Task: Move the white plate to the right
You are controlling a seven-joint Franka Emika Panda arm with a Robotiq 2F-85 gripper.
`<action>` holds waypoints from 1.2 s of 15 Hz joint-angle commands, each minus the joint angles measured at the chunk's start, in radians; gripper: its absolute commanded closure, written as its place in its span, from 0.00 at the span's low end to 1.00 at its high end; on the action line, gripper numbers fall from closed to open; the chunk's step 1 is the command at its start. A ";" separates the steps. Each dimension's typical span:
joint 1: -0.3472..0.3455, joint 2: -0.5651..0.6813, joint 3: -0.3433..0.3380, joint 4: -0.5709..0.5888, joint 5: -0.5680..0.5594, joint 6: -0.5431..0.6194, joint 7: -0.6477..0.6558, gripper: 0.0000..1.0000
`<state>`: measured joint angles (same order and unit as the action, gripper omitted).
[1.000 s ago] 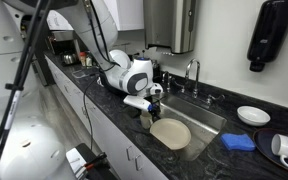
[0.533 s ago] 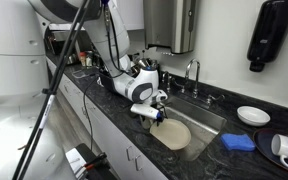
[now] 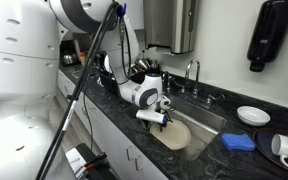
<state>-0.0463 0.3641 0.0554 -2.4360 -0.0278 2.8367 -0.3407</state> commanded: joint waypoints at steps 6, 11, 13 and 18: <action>-0.003 0.046 -0.018 0.054 -0.071 -0.001 0.031 0.65; 0.002 0.046 -0.027 0.059 -0.080 0.006 0.041 0.98; 0.008 0.023 -0.036 0.053 -0.090 0.008 0.054 0.97; 0.002 -0.184 -0.052 -0.005 -0.101 -0.034 0.080 1.00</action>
<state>-0.0461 0.2972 0.0183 -2.3870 -0.1077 2.8318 -0.2860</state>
